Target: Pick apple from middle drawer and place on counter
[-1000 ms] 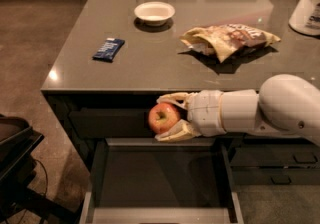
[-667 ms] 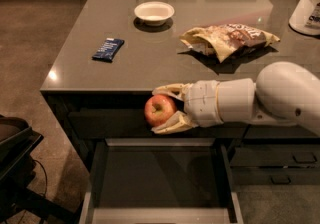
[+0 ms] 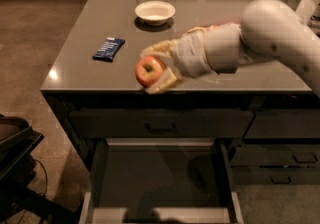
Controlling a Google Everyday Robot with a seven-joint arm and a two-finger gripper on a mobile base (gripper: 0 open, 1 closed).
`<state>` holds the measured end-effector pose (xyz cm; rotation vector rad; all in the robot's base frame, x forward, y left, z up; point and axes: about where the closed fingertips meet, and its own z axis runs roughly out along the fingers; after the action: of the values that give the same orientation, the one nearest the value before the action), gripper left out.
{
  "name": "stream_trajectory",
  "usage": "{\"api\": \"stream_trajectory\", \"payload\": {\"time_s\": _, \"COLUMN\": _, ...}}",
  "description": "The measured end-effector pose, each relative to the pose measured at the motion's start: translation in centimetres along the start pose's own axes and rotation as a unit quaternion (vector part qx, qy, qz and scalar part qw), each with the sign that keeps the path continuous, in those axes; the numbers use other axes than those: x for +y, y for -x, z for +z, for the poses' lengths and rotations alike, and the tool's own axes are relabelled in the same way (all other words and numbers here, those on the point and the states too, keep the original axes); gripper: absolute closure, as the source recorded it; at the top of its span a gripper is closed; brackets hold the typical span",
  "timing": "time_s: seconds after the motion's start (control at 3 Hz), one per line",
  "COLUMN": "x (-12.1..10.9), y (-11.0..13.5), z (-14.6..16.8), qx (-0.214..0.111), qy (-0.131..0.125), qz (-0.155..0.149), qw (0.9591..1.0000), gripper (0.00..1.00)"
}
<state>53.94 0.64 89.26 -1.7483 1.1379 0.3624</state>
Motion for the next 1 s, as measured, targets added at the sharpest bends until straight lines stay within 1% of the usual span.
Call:
{"api": "stream_trajectory", "payload": {"time_s": 0.33, "x": -3.5, "y": -1.8, "z": 3.1, "qx": -0.029, "qy": 0.042, "qz": -0.010, "qw": 0.9987, "gripper": 1.00}}
{"api": "stream_trajectory", "payload": {"time_s": 0.67, "x": -6.9, "y": -3.5, "z": 7.0, "qx": -0.066, "qy": 0.066, "qz": -0.010, "qw": 0.9956, "gripper": 1.00}}
{"api": "stream_trajectory", "payload": {"time_s": 1.0, "x": -9.4, "y": -2.6, "z": 6.7, "qx": -0.075, "qy": 0.046, "qz": -0.021, "qw": 0.9959, "gripper": 0.81}}
